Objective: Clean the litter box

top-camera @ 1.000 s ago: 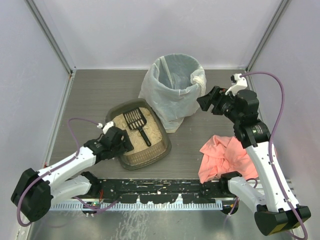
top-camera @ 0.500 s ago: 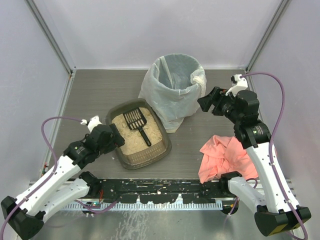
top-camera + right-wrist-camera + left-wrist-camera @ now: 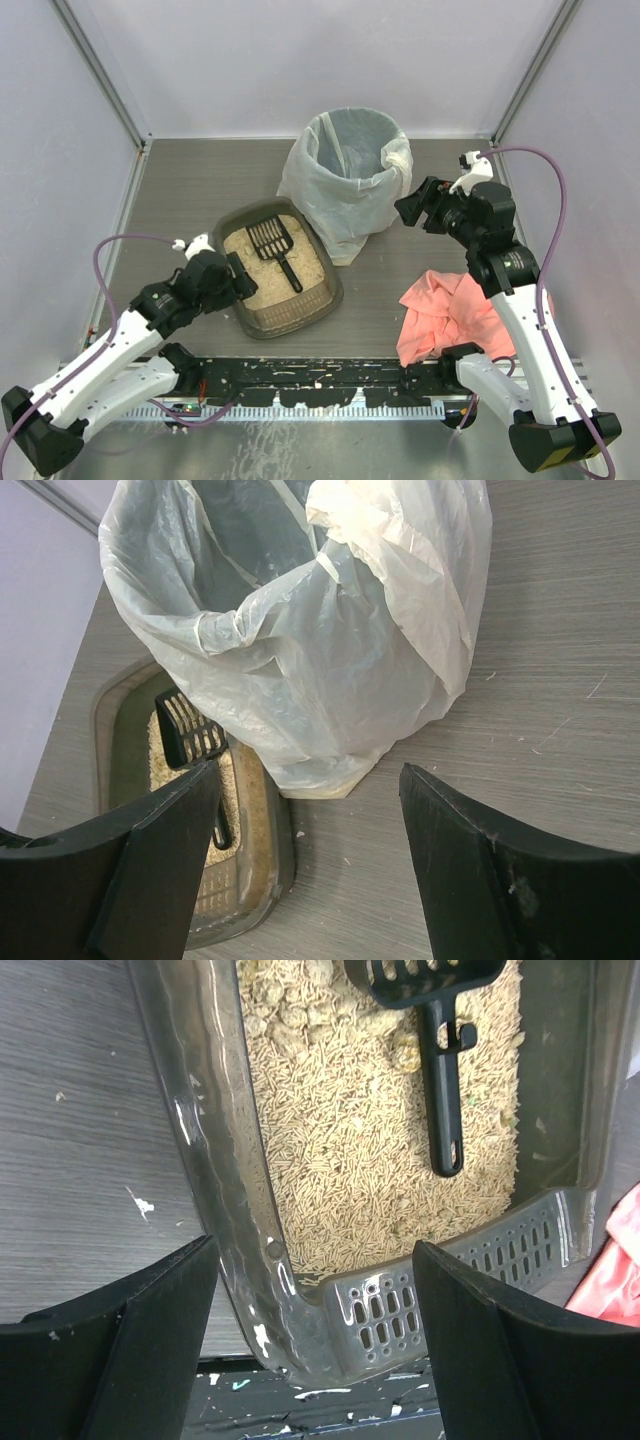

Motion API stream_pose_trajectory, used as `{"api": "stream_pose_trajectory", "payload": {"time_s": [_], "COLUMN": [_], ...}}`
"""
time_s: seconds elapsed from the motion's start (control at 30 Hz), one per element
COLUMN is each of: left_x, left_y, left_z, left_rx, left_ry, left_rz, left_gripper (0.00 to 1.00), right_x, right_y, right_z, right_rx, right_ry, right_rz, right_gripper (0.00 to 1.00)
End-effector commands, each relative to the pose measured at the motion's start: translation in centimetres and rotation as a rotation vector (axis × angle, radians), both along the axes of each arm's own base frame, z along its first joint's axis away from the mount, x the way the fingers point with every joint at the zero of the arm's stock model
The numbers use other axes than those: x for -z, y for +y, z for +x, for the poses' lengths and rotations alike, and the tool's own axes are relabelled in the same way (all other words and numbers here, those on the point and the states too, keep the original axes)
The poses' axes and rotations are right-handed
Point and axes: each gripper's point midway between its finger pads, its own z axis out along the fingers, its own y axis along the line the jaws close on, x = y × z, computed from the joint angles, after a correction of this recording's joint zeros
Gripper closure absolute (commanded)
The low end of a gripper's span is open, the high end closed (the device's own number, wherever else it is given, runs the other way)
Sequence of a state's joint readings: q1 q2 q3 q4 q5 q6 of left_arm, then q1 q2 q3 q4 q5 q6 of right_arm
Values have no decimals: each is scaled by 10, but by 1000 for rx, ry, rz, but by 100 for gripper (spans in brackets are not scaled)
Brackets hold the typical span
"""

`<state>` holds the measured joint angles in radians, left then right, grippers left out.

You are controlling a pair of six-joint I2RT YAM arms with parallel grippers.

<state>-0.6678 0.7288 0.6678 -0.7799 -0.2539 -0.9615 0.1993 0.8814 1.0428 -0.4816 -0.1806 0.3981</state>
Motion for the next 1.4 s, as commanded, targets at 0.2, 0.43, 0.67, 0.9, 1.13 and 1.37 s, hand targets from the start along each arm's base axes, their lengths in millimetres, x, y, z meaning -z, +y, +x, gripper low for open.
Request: {"api": "stream_pose_trajectory", "payload": {"time_s": [0.2,0.43,0.67,0.9,1.13,1.37], "left_x": [15,33,75,90,83,18], "left_y": [-21,-27,-20,-23,-25,2], "left_z": [5,11,-4,-19,-18,-4], "left_rx": [1,-11,-1,45,67,-17], "left_ry": [3,2,123,152,143,-26], "left_rz": [-43,-55,44,88,142,159], "left_gripper": [21,25,35,36,28,8], "right_x": [-7,0,5,8,3,-25], "right_y": [-3,-1,-2,-6,-7,-11], "right_z": [2,3,4,4,3,-3], "right_rx": [9,3,4,19,17,-7], "right_ry": [-44,-30,-20,-13,-27,-108], "right_rz": [-11,-14,-19,-41,-50,-107], "right_gripper": [22,22,22,22,22,18]}}
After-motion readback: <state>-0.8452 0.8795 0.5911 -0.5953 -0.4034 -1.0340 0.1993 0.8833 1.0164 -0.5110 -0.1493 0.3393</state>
